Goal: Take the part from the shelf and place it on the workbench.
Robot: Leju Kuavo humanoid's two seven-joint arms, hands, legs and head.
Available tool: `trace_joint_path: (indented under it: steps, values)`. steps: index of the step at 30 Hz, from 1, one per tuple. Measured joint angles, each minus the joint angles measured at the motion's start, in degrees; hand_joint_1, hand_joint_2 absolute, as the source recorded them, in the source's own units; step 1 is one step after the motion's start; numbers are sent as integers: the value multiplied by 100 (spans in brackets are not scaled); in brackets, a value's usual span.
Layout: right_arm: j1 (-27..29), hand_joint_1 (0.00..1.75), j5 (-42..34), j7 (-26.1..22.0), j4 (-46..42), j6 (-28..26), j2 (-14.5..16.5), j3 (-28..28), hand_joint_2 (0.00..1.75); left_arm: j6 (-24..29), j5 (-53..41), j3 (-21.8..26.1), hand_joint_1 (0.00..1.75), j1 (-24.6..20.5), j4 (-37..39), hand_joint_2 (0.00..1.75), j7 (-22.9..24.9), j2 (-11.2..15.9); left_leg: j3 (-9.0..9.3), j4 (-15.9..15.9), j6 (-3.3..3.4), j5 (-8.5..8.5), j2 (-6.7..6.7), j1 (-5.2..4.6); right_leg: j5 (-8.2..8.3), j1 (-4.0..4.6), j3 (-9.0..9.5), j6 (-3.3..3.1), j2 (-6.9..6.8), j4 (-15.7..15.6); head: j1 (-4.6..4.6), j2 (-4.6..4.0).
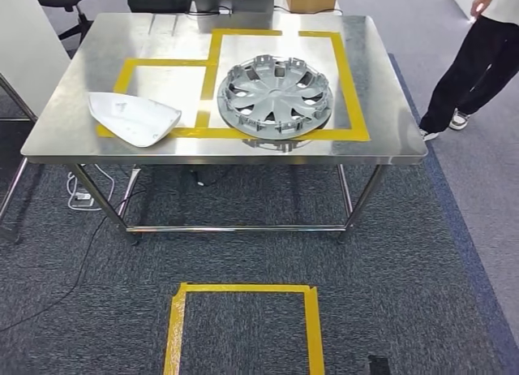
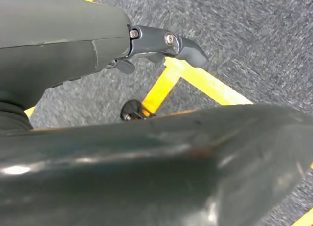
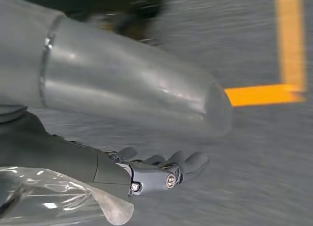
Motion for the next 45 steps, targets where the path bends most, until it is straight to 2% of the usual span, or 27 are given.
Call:
trace_joint_path:
  steps: [1,3,5,7,9,11,12,15,16,17,18,19,21,23,25,27,28,30,32,33,34,36,38,39,41,43,45]
  values:
    - [-21,0,114,199,126,-40,-14,2,0,4,-31,19,0,-7,0,0,0,5,-69,35,9,26,11,-20,-135,1,-63,0,-1,326,5,0]
    - [-44,0,270,525,329,-47,-30,9,0,16,-103,43,0,-28,0,0,2,18,-217,120,21,80,26,-52,-63,5,81,-15,-1,450,5,0]
    - [-68,0,419,738,467,33,-37,35,0,13,-172,52,0,-45,0,0,8,30,-354,205,10,133,25,-64,204,21,562,-55,-2,-142,5,0]
    - [-116,0,662,869,561,122,-47,136,0,-20,-229,56,0,-51,0,0,8,42,-454,273,-36,189,19,-76,236,48,1069,-98,22,-873,1,0]
    - [-147,0,923,964,651,177,-55,293,0,-45,-277,57,0,-60,0,0,-8,52,-499,292,-100,259,10,-79,185,75,1224,-139,32,-1186,-1,0]
    - [-141,0,1121,1047,739,210,-56,445,0,-44,-316,57,0,-69,0,0,-34,69,-528,303,-166,275,-8,-70,251,67,1142,-213,-24,-1215,0,0]
    - [-139,0,1192,1091,773,226,-57,513,0,-35,-335,57,0,-67,0,0,-45,77,-562,380,-206,163,-21,-60,295,56,1109,-262,-59,-1228,-9,0]
    - [-142,0,1324,1211,852,284,-57,684,0,12,-373,57,0,-58,0,0,-59,101,-771,1189,-331,-580,-34,-4,429,39,966,-338,-161,-1238,-46,0]
    - [-142,0,1358,1243,873,302,-56,733,0,26,-390,57,0,-58,0,0,-60,108,-834,1531,-362,-751,-34,17,467,39,914,-334,-206,-1231,-49,0]
    - [-143,0,1381,1266,892,318,-56,779,0,37,-407,57,0,-59,0,0,-60,114,-843,1763,-385,-794,-34,37,501,39,868,-327,-255,-1219,-48,0]
    - [-143,0,1390,1279,904,330,-55,815,0,45,-423,57,0,-59,0,0,-61,120,-780,1821,-401,-725,-31,55,530,39,831,-317,-307,-1203,-49,0]
    - [-146,0,1389,1282,911,343,-55,842,0,50,-436,57,0,-60,0,0,-61,127,-599,1627,-411,-566,-15,72,554,36,801,-303,-358,-1182,-48,0]
    - [-155,0,1381,1270,916,362,-53,868,0,54,-443,57,0,-66,1,0,-61,140,-54,794,-401,-302,127,74,588,41,758,-266,-458,-1133,-51,0]
    - [-166,0,1390,1263,926,384,-52,886,0,52,-458,57,0,-77,3,0,-59,151,281,178,-342,-251,262,34,624,51,724,-208,-557,-1104,-49,0]
    - [-192,0,1408,1269,938,423,-52,914,0,53,-491,57,0,-73,9,0,-43,164,261,84,-252,-256,232,-3,667,47,714,-138,-649,-1107,-42,0]
    - [-217,0,1437,1278,942,466,-52,954,0,60,-528,57,0,-63,18,0,-20,176,206,55,-139,-189,155,3,588,23,653,-69,-537,-1031,-34,0]
    - [-221,0,1452,1283,944,484,-52,972,0,65,-540,57,0,-67,21,0,-12,180,173,38,-80,-144,113,10,443,15,565,-48,-391,-849,-26,0]
    - [-210,0,1469,1291,953,502,-52,1001,0,71,-547,57,0,-82,27,0,-8,185,81,37,-5,-61,17,1,7,11,259,-36,-98,-129,-8,0]
    - [-192,0,1481,1310,965,522,-52,1013,0,71,-550,57,0,-87,37,0,-7,187,-13,56,18,6,-107,-30,-245,22,14,-51,-14,523,-1,0]
    - [-187,0,1488,1322,969,535,-52,1016,0,71,-554,57,0,-84,44,0,-7,189,-51,72,19,30,-178,-43,-198,30,43,-68,-2,534,-1,0]
    - [-187,0,1498,1335,971,552,-52,1021,0,71,-560,57,0,-81,51,0,-6,191,-82,92,16,48,-248,-52,-57,37,181,-90,16,324,-2,0]
    - [-193,0,1522,1360,975,585,-54,1040,0,71,-576,57,0,-86,62,0,-1,194,-137,141,-7,72,-388,-62,273,41,657,-152,227,-509,-2,0]
    - [-196,0,1539,1382,983,604,-57,1062,0,69,-593,56,0,-104,69,0,2,198,-203,197,-51,95,-508,-61,379,37,939,-183,465,-1062,-5,0]
    - [-197,0,1544,1389,987,607,-60,1074,0,69,-597,55,0,-108,73,0,2,199,-237,209,-86,115,-566,-52,359,41,968,-193,509,-1130,-8,0]
    - [-197,0,1552,1396,993,615,-60,1099,0,69,-601,55,0,-102,82,0,5,210,-298,223,-160,155,-662,-30,415,42,990,-234,374,-1160,-3,0]
    - [-197,0,1560,1406,996,655,-60,1116,0,78,-609,55,0,-97,93,0,17,225,-411,430,-227,4,-495,-29,478,17,993,-293,214,-1195,-37,0]
    - [-190,0,1565,1430,1000,709,-59,1122,0,88,-626,56,0,-108,101,0,38,235,-674,1053,-298,-393,-221,-6,501,8,965,-316,36,-1204,-76,0]
